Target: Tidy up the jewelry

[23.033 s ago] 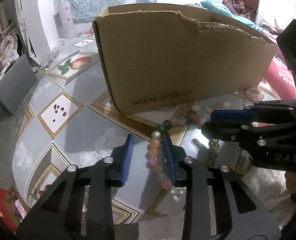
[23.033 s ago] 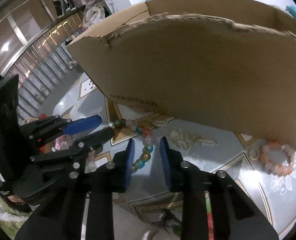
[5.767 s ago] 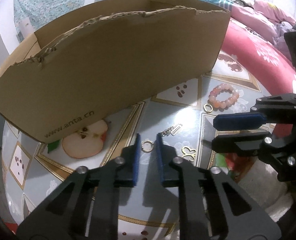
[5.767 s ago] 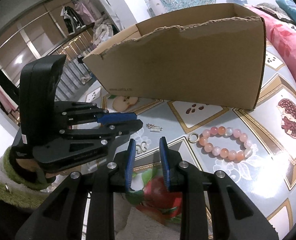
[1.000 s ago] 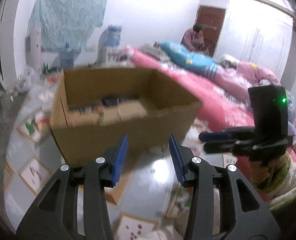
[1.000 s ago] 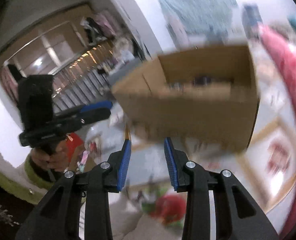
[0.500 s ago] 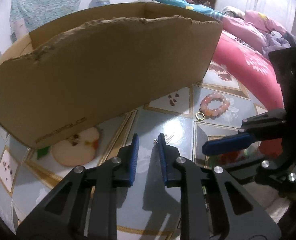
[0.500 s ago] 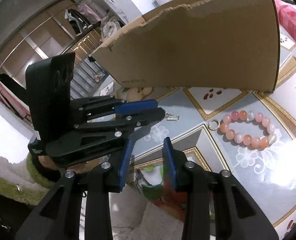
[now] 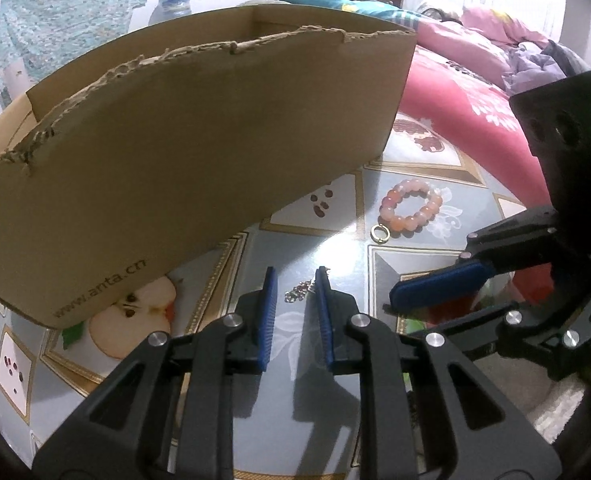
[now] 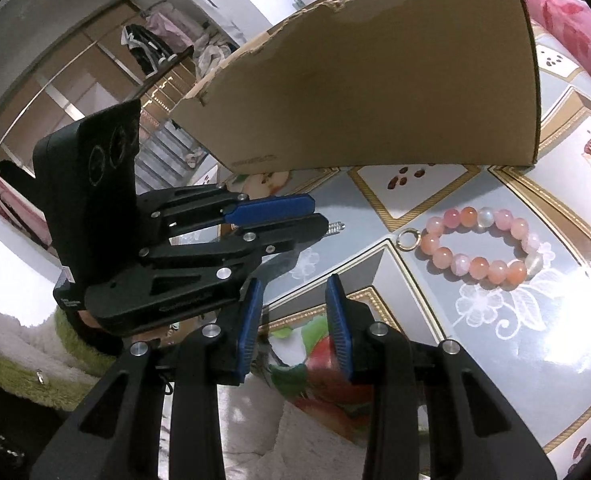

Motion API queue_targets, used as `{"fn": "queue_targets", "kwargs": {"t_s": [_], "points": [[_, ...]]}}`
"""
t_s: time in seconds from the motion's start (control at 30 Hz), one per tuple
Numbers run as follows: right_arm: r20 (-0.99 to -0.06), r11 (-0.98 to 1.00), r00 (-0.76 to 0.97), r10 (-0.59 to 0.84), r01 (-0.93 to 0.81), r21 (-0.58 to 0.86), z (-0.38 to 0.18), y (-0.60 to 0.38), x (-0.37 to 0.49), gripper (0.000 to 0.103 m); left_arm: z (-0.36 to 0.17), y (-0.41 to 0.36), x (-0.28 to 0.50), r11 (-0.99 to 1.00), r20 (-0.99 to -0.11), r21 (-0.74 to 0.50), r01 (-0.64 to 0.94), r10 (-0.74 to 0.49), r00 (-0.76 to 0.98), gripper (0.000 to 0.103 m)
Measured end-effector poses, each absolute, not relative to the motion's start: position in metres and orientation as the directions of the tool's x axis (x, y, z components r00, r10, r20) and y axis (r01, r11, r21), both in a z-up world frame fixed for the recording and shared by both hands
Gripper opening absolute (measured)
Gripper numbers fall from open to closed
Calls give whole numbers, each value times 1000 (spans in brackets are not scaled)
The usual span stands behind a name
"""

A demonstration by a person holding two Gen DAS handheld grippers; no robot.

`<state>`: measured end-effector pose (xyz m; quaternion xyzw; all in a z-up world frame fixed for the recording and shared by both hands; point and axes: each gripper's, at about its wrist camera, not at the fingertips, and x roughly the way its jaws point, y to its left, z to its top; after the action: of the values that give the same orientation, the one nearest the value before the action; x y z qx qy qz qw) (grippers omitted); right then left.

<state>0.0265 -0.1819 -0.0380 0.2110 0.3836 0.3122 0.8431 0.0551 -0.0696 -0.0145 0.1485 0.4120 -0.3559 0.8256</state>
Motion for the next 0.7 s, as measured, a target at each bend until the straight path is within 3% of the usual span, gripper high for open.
{"fn": "queue_targets", "kwargs": {"t_s": [0.17,0.53,0.7], "points": [[-506,709,515,692,-350,613,-40,-190,25,33,-15,-69,54,693,-781,-71,718,-486,392,2],[-526,736,530,665,-344,583,-37,-190,22,33,-2,-39,57,736,-728,-185,651,-547,412,0],[-546,784,569,615,-366,502,-26,-179,20,33,2,-22,60,765,-720,-212,608,-543,432,0]]}}
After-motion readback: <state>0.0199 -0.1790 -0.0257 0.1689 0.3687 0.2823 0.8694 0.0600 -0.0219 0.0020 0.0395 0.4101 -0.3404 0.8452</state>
